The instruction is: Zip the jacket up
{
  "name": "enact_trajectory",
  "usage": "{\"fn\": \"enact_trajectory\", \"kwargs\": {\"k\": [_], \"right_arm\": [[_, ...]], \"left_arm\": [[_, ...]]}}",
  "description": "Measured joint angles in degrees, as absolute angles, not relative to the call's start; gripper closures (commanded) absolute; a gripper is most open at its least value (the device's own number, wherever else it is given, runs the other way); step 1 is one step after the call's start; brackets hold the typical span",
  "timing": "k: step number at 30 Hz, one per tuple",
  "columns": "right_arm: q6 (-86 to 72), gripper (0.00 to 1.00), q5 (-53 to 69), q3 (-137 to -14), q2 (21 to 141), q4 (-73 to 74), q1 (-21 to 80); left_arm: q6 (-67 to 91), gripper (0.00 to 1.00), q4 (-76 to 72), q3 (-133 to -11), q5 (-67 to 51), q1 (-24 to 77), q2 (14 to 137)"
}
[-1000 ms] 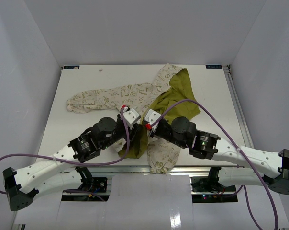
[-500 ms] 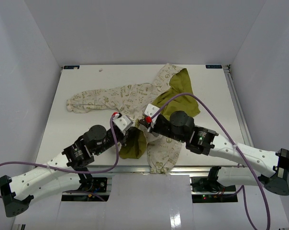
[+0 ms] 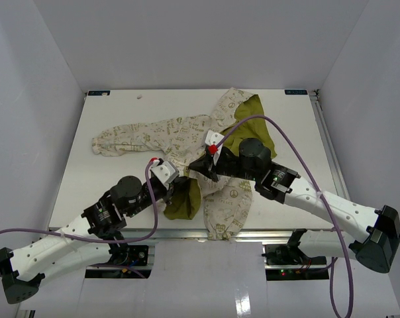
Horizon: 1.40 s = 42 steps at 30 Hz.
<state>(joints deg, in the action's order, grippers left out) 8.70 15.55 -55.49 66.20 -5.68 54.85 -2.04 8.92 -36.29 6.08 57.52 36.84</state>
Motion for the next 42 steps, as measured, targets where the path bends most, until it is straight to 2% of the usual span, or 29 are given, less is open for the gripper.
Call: {"fn": "enact_trajectory", "kwargs": {"k": [12, 22, 25, 30, 38, 42], "right_arm": [[7.4, 0.92, 30.8, -55.8, 70.1, -6.3, 48.4], [22.4, 0.92, 56.6, -58.8, 74.3, 1.3, 39.6], [27.2, 0.92, 61.4, -65.2, 78.9, 7.8, 38.2], [31.1, 0.92, 59.8, -73.4, 86.6, 10.8, 34.3], [32.0, 0.92, 58.7, -73.9, 88.1, 12.4, 34.1], [28.7, 0.69, 54.9, -73.0, 86.6, 11.8, 34.1]], "left_arm": [[-1.5, 1.00, 11.5, -36.5, 1.4, 56.9, 37.8], [-2.0, 1.00, 14.9, -39.9, -4.9, 56.8, 40.4], [-2.3, 1.00, 15.0, -40.3, -6.7, 56.8, 40.5], [-2.5, 1.00, 15.9, -40.9, -13.5, 57.7, 39.9], [-2.5, 1.00, 16.2, -41.5, -16.3, 57.9, 43.6], [-2.5, 1.00, 16.5, -41.5, -16.1, 57.9, 43.1]]}}
